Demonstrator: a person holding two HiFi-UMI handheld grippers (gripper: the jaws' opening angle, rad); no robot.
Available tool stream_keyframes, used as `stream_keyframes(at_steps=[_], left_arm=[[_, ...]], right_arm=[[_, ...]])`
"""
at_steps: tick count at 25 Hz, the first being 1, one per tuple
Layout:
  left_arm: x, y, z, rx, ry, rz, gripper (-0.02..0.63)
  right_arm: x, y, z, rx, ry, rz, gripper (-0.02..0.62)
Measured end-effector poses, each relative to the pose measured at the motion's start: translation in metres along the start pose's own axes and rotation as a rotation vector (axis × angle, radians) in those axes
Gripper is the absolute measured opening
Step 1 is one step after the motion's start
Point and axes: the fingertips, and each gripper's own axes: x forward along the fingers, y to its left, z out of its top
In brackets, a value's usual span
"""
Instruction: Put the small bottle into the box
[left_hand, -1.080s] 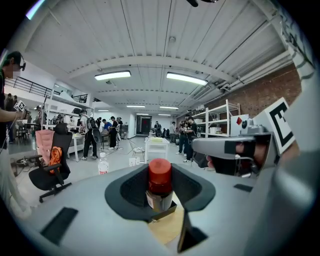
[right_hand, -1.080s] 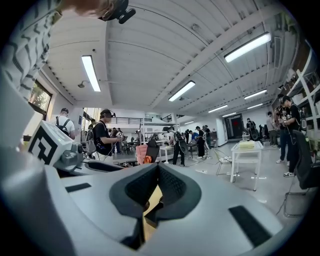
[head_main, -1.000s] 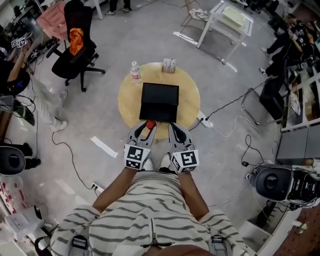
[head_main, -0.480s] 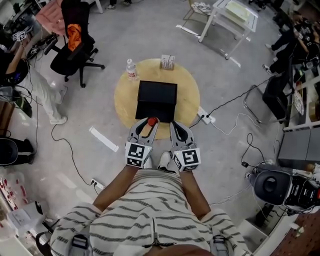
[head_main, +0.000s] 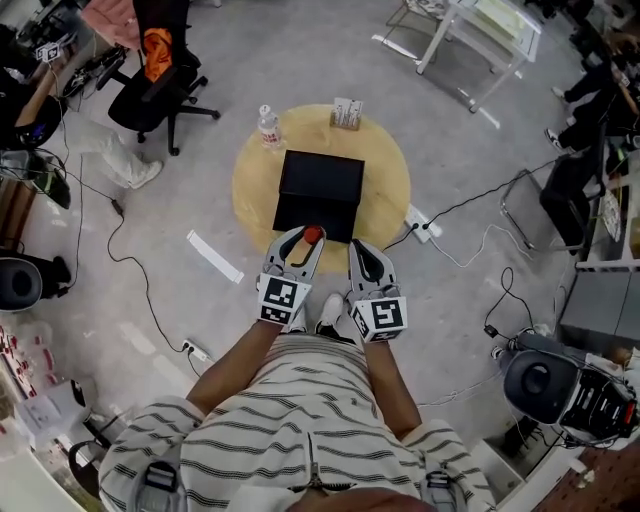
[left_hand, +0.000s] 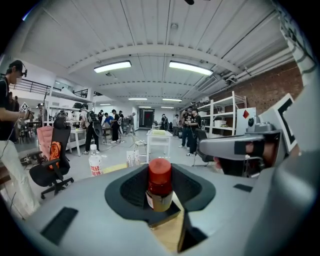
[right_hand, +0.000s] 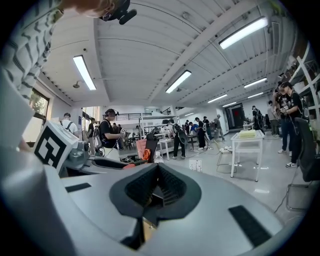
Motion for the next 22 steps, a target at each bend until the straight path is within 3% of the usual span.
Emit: stream_keyframes(at_steps=[22], left_arm=[[0.049,0.013,-0.041,-0.004,0.084,0.036,0.149]], right_arm=[[0.005,-0.014,-0.025,0.025,0.049,0.015,0.009]])
